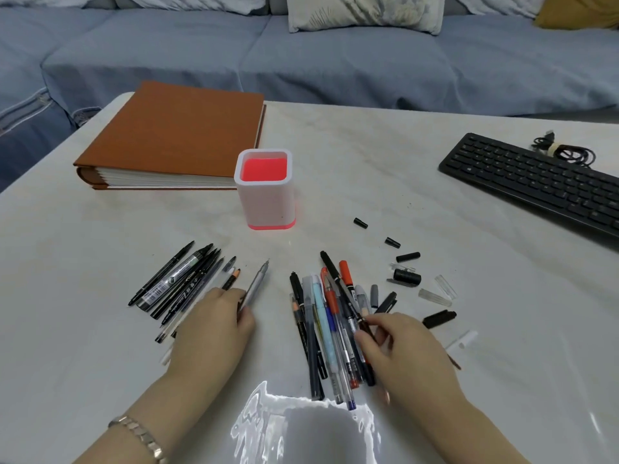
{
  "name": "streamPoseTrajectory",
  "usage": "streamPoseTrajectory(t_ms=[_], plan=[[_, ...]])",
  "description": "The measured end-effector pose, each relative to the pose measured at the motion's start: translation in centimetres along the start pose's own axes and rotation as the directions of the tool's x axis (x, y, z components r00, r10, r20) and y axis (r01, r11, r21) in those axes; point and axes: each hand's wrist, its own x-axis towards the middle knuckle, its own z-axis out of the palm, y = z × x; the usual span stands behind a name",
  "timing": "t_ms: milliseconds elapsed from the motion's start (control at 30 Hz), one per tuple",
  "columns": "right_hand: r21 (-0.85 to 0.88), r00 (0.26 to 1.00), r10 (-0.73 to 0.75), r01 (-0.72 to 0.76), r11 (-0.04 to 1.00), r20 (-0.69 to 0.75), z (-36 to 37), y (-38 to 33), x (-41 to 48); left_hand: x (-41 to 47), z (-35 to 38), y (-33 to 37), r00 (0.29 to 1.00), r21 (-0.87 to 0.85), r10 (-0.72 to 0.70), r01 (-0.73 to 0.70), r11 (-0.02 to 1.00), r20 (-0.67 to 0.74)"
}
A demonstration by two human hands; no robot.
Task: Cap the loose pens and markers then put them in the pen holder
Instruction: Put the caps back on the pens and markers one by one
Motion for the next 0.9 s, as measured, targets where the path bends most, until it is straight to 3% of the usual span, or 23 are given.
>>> streamPoseTrajectory(t_ms=[133,267,433,633,700,800,900], plan=[[0.035,0.999,-0.034,0.035,0.999,-0.025,-1.4,0.0,1.3,-0.1,-0.5,1.3,1.0,-0.241,0.013,-0.007,0.97,0.023],[-0.043,0.996,0.036,-0.039,0.998,-0.082,-2.1,1.0,4.2,-0.4,-0.9,2.3,0.997,-0.384,0.055,-0.031,0.923,0.051],[-0.212,0.993,0.093,-0.077,0.974,0.067,-1.1,0.9,6.3,-1.2,-1.5,3.5,0.993,-0.481,0.075,-0.023,0.876,0.088],[-0.192,0.995,0.092,-0.083,0.978,0.037,-0.9,0.5,6.6,-1.5,-1.4,3.6,0.99,-0.51,0.103,-0.042,0.859,0.092],[-0.074,0.997,0.079,-0.077,0.994,0.026,-1.1,0.6,6.3,-1.5,-1.3,3.7,0.989,-0.522,0.112,-0.047,0.851,0.095],[0.287,0.997,0.079,-0.076,0.955,0.001,-2.2,0.2,5.4,-1.8,-1.3,4.1,0.984,-0.562,0.138,-0.049,0.825,0.116],[0.721,0.994,0.108,-0.092,0.687,0.025,-3.7,-0.6,3.9,-2.1,-1.5,4.7,0.972,-0.583,0.185,-0.065,0.81,0.148]])
